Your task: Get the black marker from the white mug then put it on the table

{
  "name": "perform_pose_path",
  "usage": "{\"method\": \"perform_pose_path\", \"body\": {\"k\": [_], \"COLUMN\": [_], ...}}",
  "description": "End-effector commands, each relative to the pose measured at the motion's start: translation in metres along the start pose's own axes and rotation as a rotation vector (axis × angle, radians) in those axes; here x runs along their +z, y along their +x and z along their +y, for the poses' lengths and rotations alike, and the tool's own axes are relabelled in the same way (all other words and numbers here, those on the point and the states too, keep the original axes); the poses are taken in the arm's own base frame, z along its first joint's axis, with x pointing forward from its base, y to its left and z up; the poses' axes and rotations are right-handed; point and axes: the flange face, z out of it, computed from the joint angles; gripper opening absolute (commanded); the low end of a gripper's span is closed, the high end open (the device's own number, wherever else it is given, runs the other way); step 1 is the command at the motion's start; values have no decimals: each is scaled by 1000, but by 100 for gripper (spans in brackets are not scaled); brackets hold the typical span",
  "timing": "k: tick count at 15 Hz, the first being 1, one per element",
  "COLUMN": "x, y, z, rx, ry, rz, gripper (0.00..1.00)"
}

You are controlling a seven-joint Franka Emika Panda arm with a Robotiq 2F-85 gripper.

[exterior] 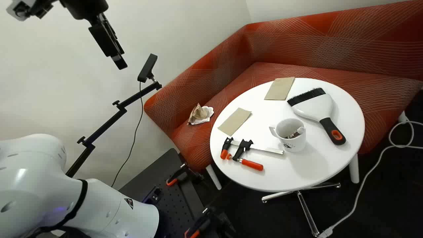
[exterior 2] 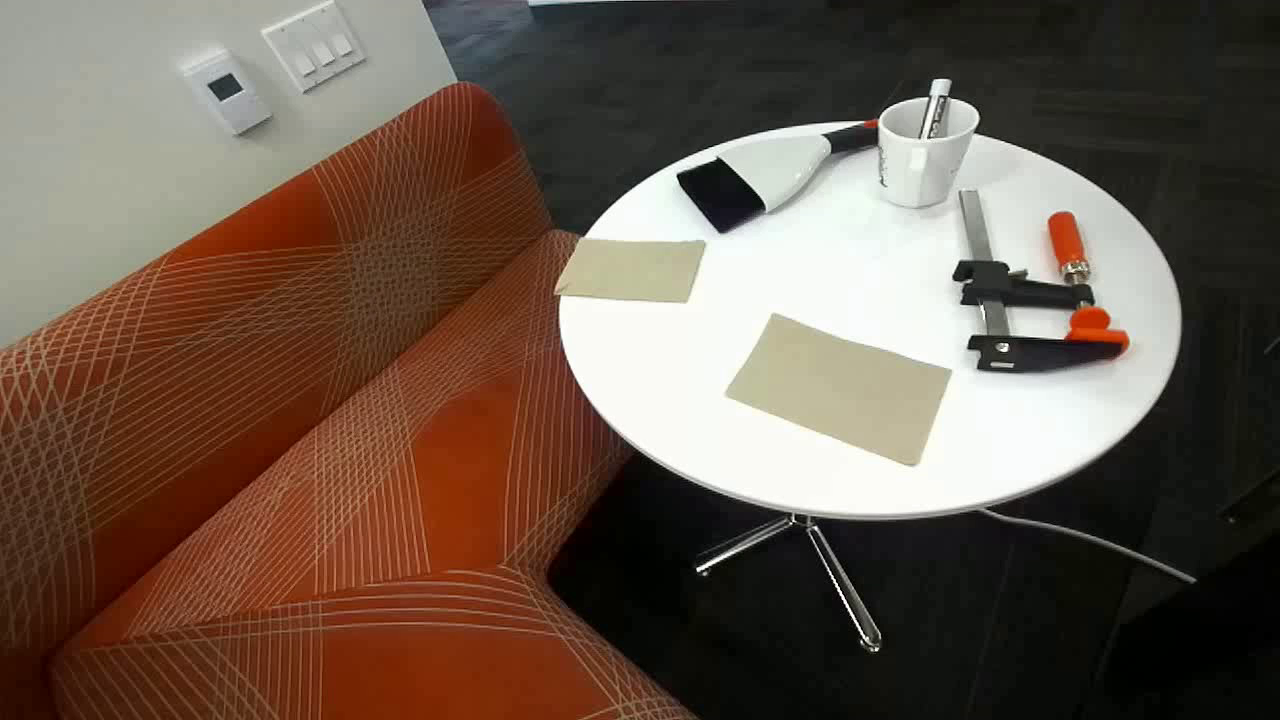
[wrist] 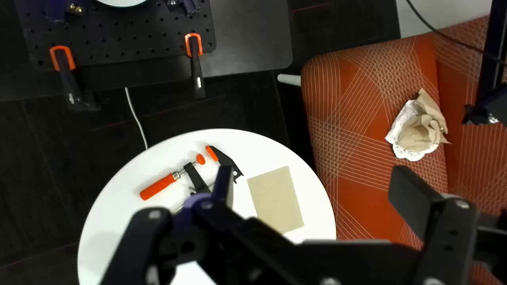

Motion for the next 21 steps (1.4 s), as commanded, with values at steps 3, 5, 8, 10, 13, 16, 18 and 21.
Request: {"method": "perform_pose_path", "body": {"k": [3,5,8,10,13,16,18,21], "x": [-1,-1,-1,-1,-1,2,4,6], "y": [0,0,0,0,0,5,20,54], "z": [0,0,0,0,0,-2,-3,1], "rx": [0,0,0,0,0,14,62,179], "ry": [0,0,0,0,0,-8,-13,1], "rz": [-1,-1,-1,-1,-1,10,63,186], "gripper": [100,100,100,100,100,100,100,100]}}
